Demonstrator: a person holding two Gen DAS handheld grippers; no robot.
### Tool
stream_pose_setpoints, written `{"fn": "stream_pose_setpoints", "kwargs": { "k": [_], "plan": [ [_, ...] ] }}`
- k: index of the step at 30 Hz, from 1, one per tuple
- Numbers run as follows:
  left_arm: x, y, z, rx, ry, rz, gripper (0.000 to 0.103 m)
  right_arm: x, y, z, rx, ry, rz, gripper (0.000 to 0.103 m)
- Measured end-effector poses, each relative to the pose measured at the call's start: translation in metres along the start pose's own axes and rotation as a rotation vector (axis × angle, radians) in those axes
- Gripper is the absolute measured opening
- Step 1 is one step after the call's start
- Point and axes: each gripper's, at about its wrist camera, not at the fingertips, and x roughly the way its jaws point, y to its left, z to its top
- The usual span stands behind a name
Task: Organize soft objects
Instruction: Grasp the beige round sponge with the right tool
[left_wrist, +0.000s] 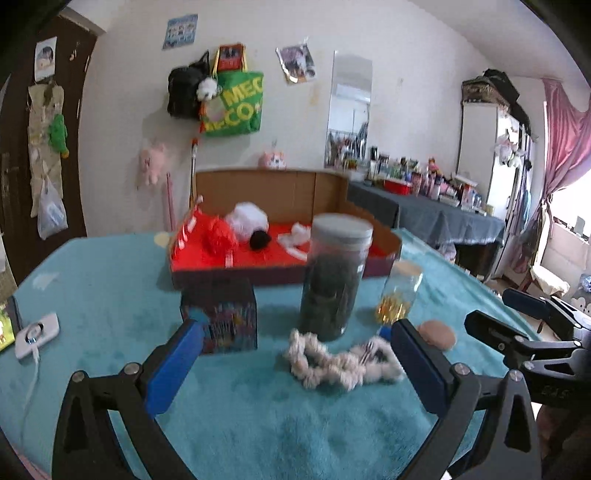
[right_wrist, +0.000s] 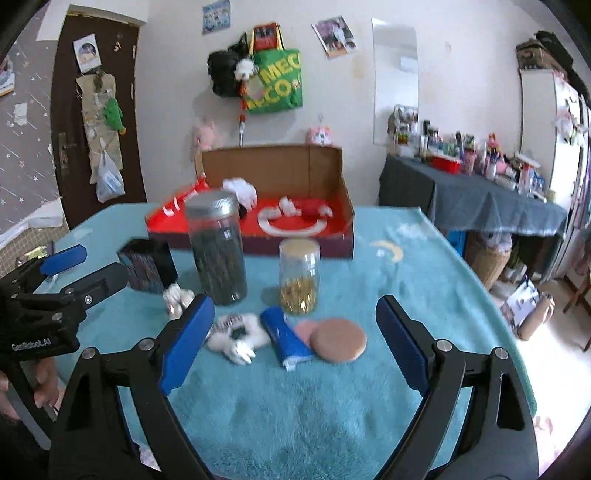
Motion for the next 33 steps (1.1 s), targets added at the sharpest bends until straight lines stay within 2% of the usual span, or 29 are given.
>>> {"fn": "stream_pose_setpoints", "kwargs": {
  "k": [6, 19, 26, 28, 31, 32, 33],
  "plan": [
    [0.019, 0.0, -0.015, -0.002, 0.074, -0.012, 0.103, 0.019, -0.003, -0.017, 0.009, 0.057, -0.007, 0.09],
    [0.054, -0.008, -0.025, -0.014, 0.193, -0.04, 0.103, 0.048, -0.038, -0.019, 0.055, 0.148, -0.024, 0.09],
    [0.076, -0.012, -0.021, -0.009, 0.286, -0.036, 0.103, 0.079, -0.065, -0.018, 0.091, 0.258, 0.016, 0.09],
    [0.083, -0.011, -0.021, -0.013, 0.32, -0.04, 0.1, 0.088, -0.068, -0.018, 0.095, 0.286, 0.027, 0.09],
    [0.095, -0.01, -0.021, -0.027, 0.384, -0.068, 0.084, 0.097, -0.07, -0.016, 0.097, 0.312, 0.057, 0.09],
    [0.096, -0.01, -0.021, -0.026, 0.385, -0.068, 0.083, 0.098, -0.068, -0.015, 0.088, 0.313, 0.061, 0.089],
    [0.096, -0.009, -0.019, -0.024, 0.381, -0.074, 0.08, 0.099, -0.066, -0.014, 0.079, 0.314, 0.074, 0.082]
  ]
}}
